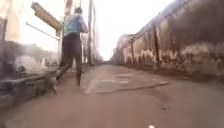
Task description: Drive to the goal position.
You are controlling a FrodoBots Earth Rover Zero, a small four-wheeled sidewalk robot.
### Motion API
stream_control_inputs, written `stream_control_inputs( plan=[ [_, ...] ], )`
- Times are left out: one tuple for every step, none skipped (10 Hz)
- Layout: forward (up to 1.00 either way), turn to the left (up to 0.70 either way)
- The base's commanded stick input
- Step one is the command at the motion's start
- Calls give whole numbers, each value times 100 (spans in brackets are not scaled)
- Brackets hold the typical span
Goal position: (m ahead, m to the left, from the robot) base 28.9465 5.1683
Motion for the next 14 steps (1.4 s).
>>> stream_control_inputs(
  plan=[
    [85,0],
    [85,0],
    [85,0],
    [85,0],
    [85,0],
    [85,0],
    [85,0],
    [85,0],
    [85,0],
    [85,0],
    [85,0],
    [85,0],
    [85,0],
    [85,0]
  ],
)
